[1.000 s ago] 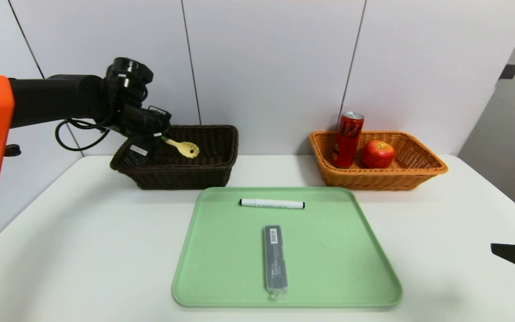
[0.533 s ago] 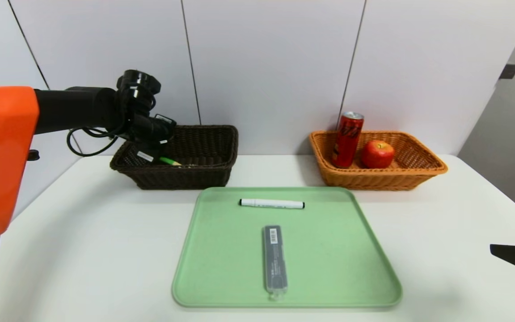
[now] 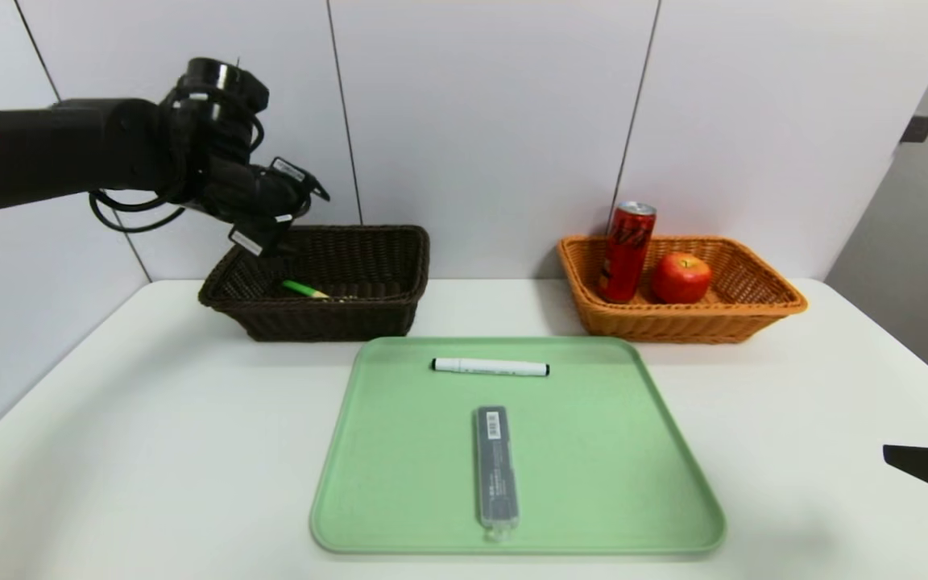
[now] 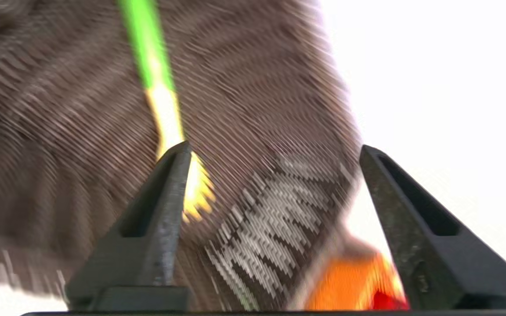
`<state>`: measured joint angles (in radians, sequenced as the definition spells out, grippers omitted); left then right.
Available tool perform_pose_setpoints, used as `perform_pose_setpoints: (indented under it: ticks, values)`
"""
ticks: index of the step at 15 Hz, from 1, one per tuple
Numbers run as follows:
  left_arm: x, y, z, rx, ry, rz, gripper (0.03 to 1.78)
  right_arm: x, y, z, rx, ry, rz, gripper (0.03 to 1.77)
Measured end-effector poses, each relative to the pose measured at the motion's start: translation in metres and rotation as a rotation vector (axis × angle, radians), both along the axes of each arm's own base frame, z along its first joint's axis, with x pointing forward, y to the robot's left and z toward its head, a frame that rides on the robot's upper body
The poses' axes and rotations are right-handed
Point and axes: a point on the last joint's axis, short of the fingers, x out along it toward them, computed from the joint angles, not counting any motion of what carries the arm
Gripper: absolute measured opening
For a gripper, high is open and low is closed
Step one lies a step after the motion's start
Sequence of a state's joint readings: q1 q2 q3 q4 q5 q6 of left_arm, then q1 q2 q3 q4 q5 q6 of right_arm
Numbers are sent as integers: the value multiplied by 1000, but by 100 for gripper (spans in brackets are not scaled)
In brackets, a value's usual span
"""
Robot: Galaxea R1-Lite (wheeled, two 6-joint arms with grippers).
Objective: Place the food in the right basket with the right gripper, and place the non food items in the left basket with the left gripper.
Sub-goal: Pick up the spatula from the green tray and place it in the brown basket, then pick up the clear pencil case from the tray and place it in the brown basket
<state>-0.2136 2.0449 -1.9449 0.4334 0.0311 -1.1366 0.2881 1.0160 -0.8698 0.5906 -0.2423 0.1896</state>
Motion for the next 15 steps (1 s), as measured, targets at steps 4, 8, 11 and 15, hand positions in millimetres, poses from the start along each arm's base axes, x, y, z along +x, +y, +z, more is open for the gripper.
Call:
perform_pose_setpoints:
  ticks: [4,8,11,15]
  values:
    - [-55,-38,42,255,-114,-280,152,0,0,-1,0,5,0,171]
    - [-81,-56,57,517,-241,-571,159,1,0,-1,6,-6,-2,171]
    - [-102,-71,41,701,-135,-823,163,2,1,-1,11,-9,-5,171]
    - [-131,-105,20,800,12,-1039,166,2,1,-5,8,-3,-4,171]
